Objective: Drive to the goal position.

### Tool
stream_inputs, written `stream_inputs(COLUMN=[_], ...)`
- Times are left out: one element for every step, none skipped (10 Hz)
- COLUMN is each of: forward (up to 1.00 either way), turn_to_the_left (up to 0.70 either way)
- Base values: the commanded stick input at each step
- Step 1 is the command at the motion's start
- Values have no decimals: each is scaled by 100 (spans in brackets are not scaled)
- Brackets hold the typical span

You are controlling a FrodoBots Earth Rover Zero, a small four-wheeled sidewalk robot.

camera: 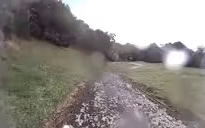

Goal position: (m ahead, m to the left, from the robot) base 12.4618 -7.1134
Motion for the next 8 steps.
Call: stream_inputs(forward=[70,70,70,70,70,70,70,70], turn_to_the_left=[0,0,0,0,0,0,0,0])
